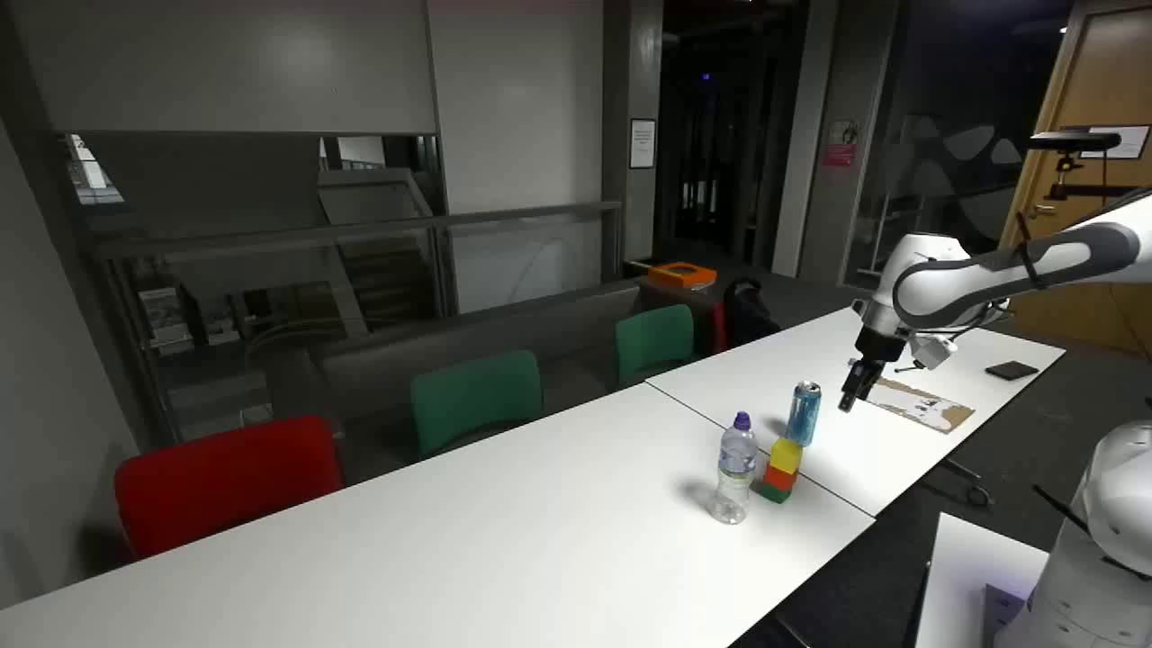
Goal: Put the bottle on the built tower
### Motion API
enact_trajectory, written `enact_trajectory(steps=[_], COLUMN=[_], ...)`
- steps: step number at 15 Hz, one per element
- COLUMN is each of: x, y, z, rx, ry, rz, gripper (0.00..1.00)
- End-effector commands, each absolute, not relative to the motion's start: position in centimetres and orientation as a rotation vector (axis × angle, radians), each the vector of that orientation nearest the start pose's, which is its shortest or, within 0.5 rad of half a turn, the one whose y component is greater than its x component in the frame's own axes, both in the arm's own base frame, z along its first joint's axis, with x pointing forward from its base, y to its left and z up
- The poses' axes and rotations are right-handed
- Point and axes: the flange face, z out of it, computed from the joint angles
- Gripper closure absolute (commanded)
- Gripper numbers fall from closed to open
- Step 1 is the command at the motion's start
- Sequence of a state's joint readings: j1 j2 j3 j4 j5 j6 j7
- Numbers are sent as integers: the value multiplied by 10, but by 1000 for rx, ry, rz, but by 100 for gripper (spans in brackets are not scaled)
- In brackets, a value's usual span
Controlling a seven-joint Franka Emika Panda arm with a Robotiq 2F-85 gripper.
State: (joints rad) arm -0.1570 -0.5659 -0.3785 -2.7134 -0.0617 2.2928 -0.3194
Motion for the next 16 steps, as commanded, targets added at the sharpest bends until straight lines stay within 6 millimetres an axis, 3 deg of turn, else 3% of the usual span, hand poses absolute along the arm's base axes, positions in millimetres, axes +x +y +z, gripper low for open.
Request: enact_trajectory(steps=[1,4,12,16], x=[323,337,377,397], y=[-185,-167,-90,-64], z=[397,401,425,436], rx=[-3031,-3061,-3140,-3139], ry=[205,166,-13,-75], rz=[-251,-257,-316,-381], gripper=[0,0,0,0])
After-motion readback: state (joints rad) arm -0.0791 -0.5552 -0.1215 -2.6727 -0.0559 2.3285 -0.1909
